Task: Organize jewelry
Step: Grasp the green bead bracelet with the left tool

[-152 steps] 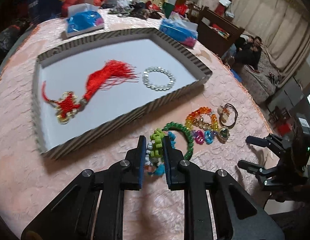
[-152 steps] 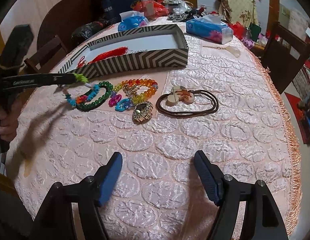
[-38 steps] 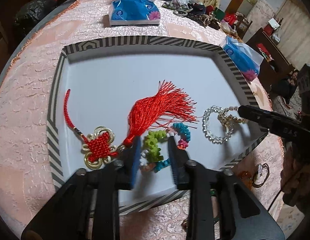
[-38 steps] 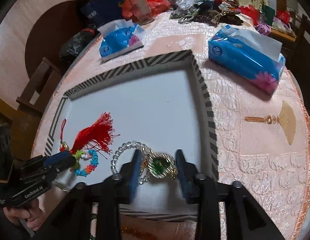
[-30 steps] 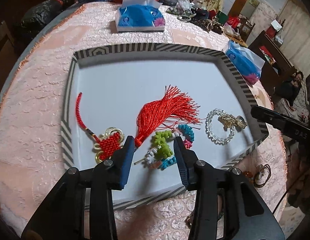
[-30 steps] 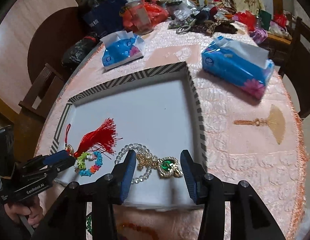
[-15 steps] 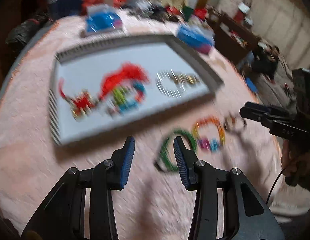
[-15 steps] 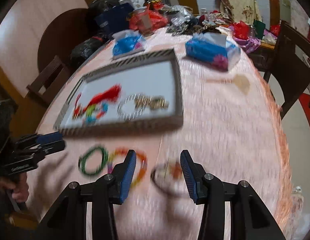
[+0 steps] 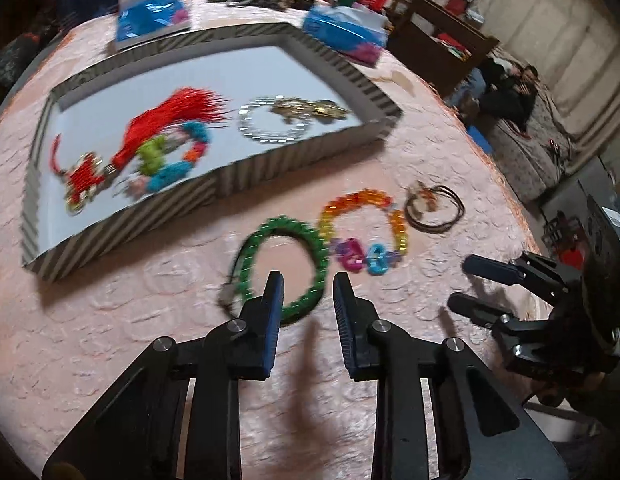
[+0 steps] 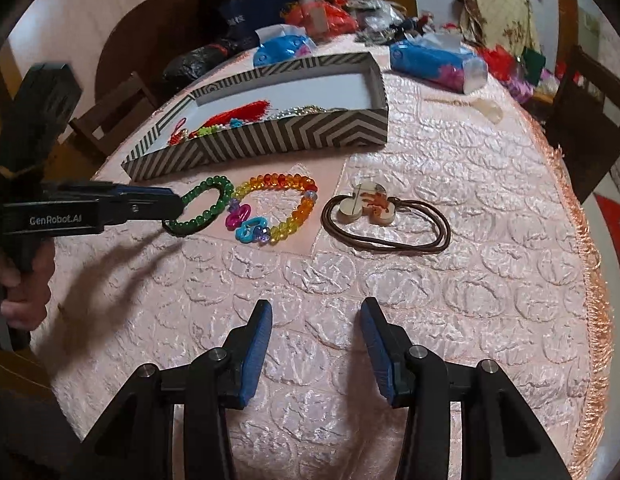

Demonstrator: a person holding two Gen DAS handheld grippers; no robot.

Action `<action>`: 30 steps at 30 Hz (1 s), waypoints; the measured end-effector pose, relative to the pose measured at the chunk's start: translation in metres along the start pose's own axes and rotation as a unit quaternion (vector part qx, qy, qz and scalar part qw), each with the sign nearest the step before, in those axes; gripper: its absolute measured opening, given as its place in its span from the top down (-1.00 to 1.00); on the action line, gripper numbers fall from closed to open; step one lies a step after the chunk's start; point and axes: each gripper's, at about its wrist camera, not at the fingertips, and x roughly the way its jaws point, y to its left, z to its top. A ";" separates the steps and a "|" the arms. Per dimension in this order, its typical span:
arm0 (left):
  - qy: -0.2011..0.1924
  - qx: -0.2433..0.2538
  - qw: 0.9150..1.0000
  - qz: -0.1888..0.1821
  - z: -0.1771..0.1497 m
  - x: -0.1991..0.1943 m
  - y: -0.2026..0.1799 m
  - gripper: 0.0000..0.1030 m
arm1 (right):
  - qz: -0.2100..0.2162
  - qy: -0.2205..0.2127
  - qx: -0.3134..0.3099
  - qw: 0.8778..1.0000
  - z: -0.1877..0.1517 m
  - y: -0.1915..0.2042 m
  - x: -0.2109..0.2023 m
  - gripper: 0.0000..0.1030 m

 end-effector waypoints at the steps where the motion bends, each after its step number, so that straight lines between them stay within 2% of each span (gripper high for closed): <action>1: 0.003 0.010 1.000 -0.001 0.002 0.004 -0.006 0.53 | -0.003 -0.004 0.002 1.000 -0.001 0.000 0.000 0.13; 9: 0.028 0.017 0.999 0.013 0.008 0.028 -0.010 0.53 | -0.002 -0.014 0.005 1.000 -0.003 0.000 -0.002 0.13; 10: 0.027 0.014 0.999 0.013 0.008 0.028 -0.009 0.61 | 0.000 -0.014 0.006 1.000 -0.003 -0.001 -0.002 0.13; 11: 0.027 0.010 1.000 0.013 0.008 0.028 -0.007 0.89 | 0.002 -0.014 0.007 1.000 -0.003 -0.002 -0.003 0.13; 12: 0.030 0.003 1.000 0.002 0.008 0.027 -0.005 0.89 | 0.003 -0.015 0.009 1.000 -0.004 -0.002 -0.003 0.13; 16: 0.005 -0.014 1.000 -0.027 0.008 0.008 0.000 0.88 | 0.008 -0.010 0.017 1.000 -0.002 -0.003 -0.003 0.13; 19: -0.013 -0.030 0.999 -0.040 0.009 -0.006 0.006 0.88 | 0.027 0.002 0.043 0.999 0.004 -0.011 -0.002 0.14; 24: -0.025 -0.052 0.998 -0.037 0.008 -0.022 0.018 0.89 | 0.024 -0.007 0.077 0.997 0.019 -0.027 -0.005 0.14; 30: -0.048 -0.057 0.996 -0.038 0.011 -0.043 0.020 0.88 | 0.009 -0.018 0.074 0.997 0.050 -0.035 -0.002 0.17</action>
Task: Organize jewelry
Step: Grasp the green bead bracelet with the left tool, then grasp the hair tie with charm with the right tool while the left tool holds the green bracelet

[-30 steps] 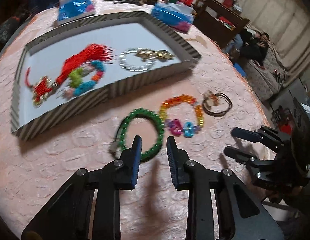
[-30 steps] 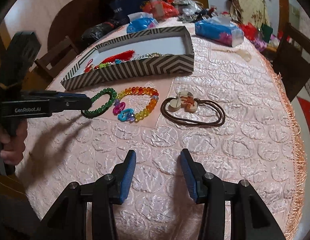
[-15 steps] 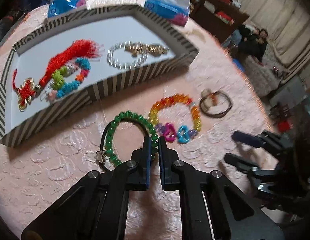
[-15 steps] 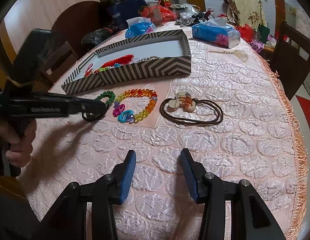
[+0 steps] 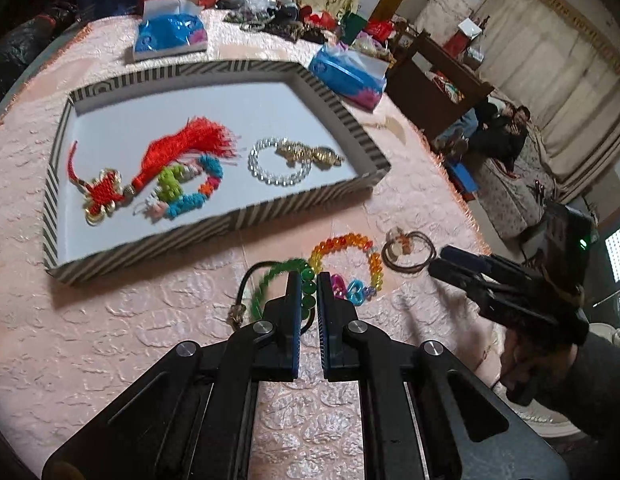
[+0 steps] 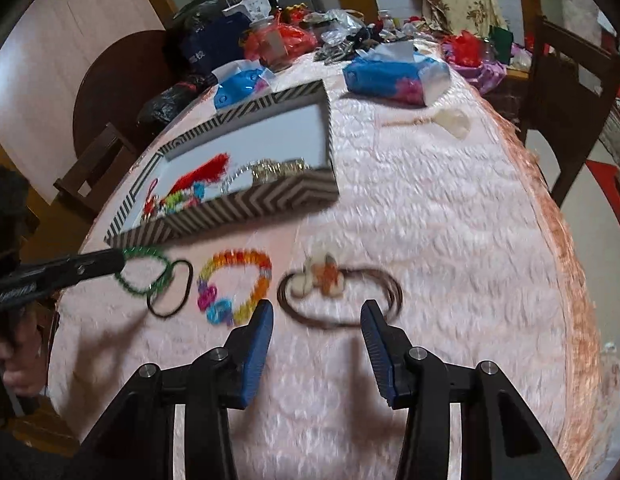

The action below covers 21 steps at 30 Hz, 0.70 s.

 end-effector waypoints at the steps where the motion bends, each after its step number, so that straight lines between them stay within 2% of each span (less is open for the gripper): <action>1: -0.004 0.001 1.000 0.000 0.001 -0.003 -0.001 0.88 | 0.001 0.001 -0.006 1.000 0.005 0.002 0.003 0.19; 3: -0.007 0.000 1.000 0.000 0.004 -0.006 -0.001 0.88 | 0.005 0.009 -0.018 1.000 0.013 0.006 0.012 0.20; 8: -0.008 -0.001 1.000 -0.002 0.004 -0.009 0.000 0.88 | -0.052 0.049 -0.059 0.996 0.018 0.015 0.040 0.21; 13: -0.007 -0.009 1.000 0.002 0.001 -0.010 0.005 0.88 | -0.071 0.042 -0.087 0.993 0.014 0.023 0.044 0.20; 21: -0.013 -0.011 1.000 0.000 0.001 -0.017 0.007 0.88 | -0.069 0.040 -0.098 0.992 0.016 0.023 0.046 0.30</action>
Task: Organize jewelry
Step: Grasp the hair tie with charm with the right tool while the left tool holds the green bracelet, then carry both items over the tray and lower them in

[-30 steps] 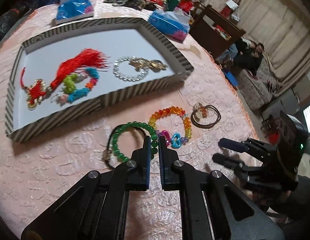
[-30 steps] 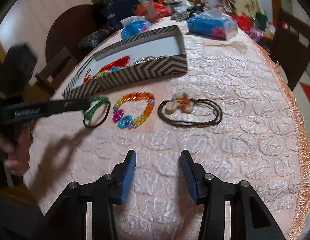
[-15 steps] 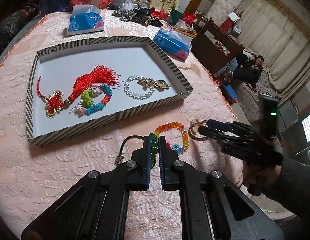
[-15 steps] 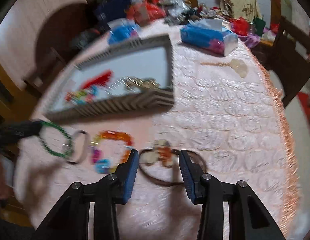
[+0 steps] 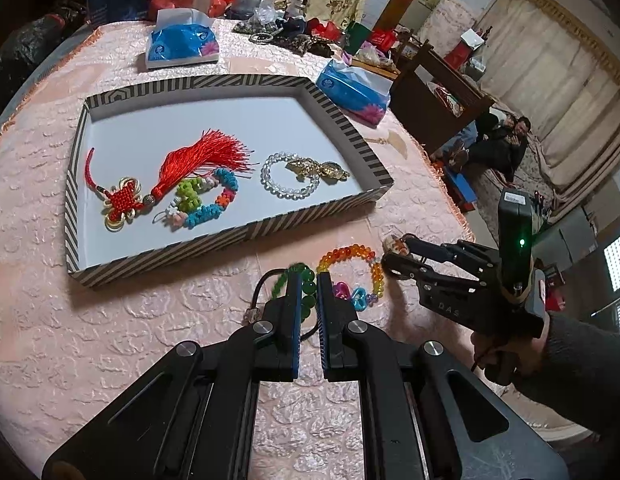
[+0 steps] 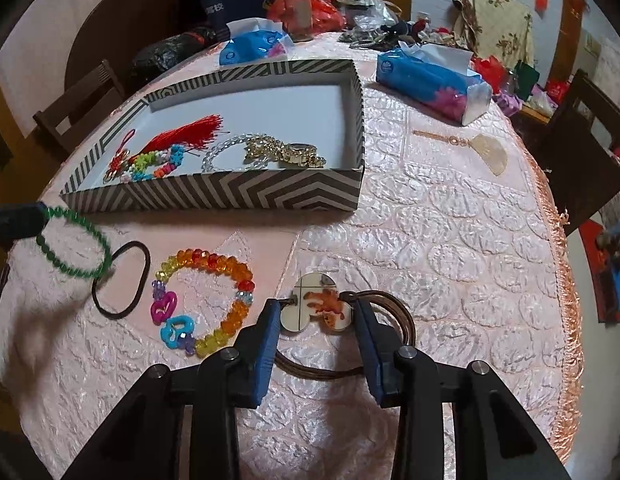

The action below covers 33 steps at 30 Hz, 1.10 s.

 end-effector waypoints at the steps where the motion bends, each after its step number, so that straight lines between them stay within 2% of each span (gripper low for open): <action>1: -0.001 0.000 1.000 0.000 0.000 -0.001 0.000 0.88 | 0.003 0.001 0.004 1.000 -0.001 0.000 -0.001 0.30; 6: -0.006 0.003 1.000 -0.006 0.003 -0.003 -0.003 0.88 | 0.030 -0.015 0.052 0.998 -0.005 -0.013 -0.024 0.30; 14: -0.011 0.012 1.000 -0.011 0.004 -0.006 -0.009 0.88 | 0.058 -0.046 0.080 0.994 -0.004 -0.005 -0.066 0.30; 21: -0.021 0.014 1.000 -0.004 0.002 -0.014 -0.011 0.88 | 0.081 -0.068 0.071 0.992 0.006 0.009 -0.091 0.30; 33: -0.046 0.015 0.999 0.001 0.003 -0.035 -0.008 0.88 | 0.080 -0.082 0.044 0.992 0.023 0.025 -0.098 0.30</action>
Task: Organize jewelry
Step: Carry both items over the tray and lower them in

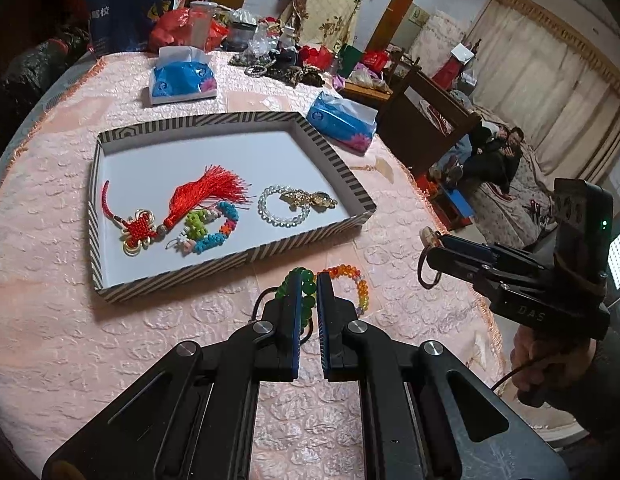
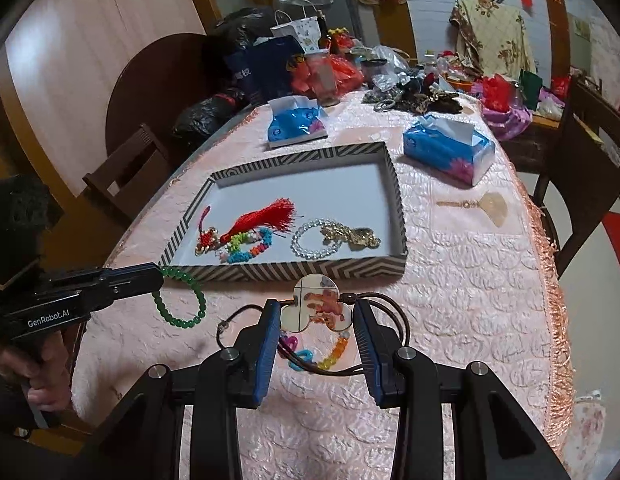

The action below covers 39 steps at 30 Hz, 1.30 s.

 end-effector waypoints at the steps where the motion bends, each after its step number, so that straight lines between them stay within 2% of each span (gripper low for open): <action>1: -0.001 0.000 1.000 -0.001 0.000 -0.001 0.000 0.88 | 0.001 -0.001 -0.003 1.000 0.001 0.001 0.000 0.30; 12: -0.003 0.006 1.000 0.001 0.010 -0.001 0.003 0.88 | -0.001 0.007 -0.021 1.000 0.019 0.016 0.014 0.30; 22: -0.035 0.002 0.999 0.010 0.063 0.002 0.026 0.88 | 0.009 -0.007 -0.023 1.000 0.070 0.015 0.031 0.30; 29: -0.029 -0.012 0.999 0.040 0.098 0.041 0.055 0.88 | 0.011 0.017 -0.007 1.000 0.095 0.010 0.072 0.30; 39: 0.009 -0.036 0.996 0.076 0.103 0.094 0.098 0.89 | 0.004 0.069 -0.003 0.998 0.097 0.001 0.136 0.30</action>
